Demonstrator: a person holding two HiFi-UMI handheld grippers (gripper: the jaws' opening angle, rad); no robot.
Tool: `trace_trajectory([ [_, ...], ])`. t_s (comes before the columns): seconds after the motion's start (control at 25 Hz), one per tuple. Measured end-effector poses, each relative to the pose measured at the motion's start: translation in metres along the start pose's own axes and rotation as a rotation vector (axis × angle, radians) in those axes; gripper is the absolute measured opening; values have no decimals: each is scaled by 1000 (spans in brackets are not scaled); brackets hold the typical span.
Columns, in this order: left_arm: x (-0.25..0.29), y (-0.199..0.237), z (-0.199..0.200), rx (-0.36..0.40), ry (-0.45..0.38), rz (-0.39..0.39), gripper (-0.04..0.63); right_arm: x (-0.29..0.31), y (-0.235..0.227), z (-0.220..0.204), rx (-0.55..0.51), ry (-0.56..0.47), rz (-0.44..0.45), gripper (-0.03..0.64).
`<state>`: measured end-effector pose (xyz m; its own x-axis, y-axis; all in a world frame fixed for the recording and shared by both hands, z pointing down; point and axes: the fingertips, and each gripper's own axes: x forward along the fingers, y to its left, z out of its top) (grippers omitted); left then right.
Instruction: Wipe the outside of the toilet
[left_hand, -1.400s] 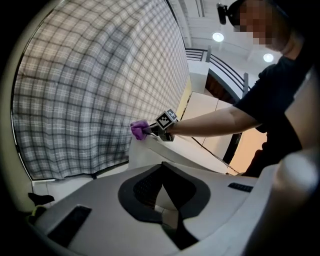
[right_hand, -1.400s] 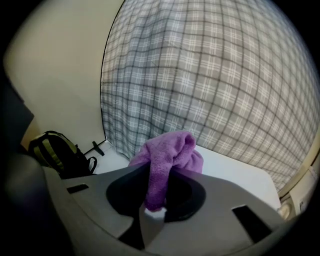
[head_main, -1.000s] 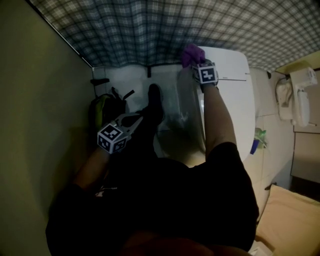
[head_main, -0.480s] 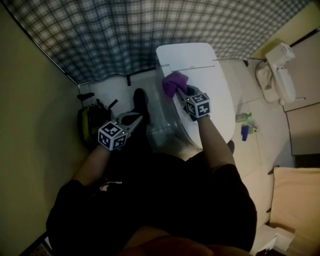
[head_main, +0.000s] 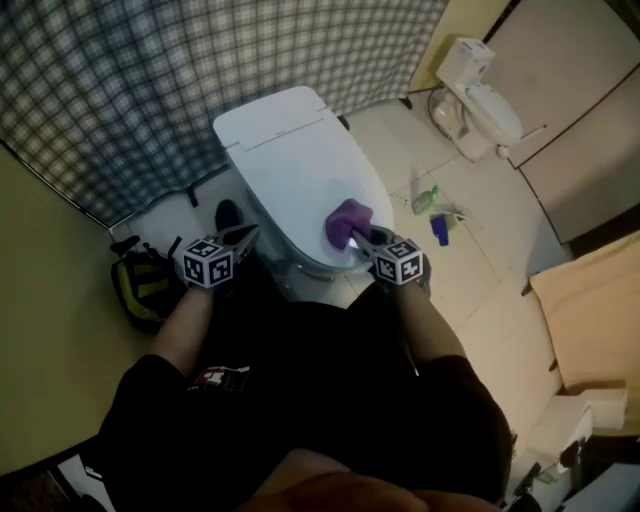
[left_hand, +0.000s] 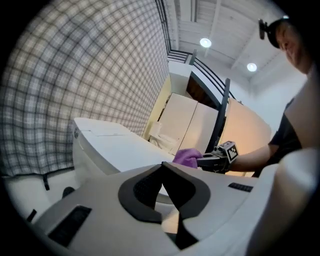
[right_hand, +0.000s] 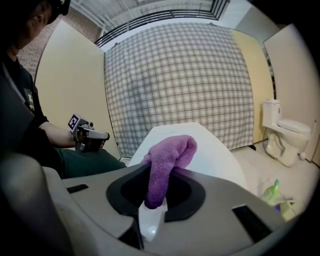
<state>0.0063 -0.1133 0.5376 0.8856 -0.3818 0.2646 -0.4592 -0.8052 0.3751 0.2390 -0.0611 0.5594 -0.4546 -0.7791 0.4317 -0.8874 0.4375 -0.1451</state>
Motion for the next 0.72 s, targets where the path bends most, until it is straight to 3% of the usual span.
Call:
trace_trajectory([
  [0.12, 19, -11, -8, -21, 19, -23, 3, -40, -16, -15, 33, -25, -54, 63],
  [0.4, 51, -32, -33, 130, 146, -3, 3, -87, -52, -43, 152, -104, -146, 52],
  [0.56, 64, -30, -59, 170, 242, 14, 3, -90, -49, -48, 146, -115, -143, 52],
  [0.72, 69, -22, -70, 163, 294, 23, 3, -84, -44, -53, 132, -94, -124, 52],
])
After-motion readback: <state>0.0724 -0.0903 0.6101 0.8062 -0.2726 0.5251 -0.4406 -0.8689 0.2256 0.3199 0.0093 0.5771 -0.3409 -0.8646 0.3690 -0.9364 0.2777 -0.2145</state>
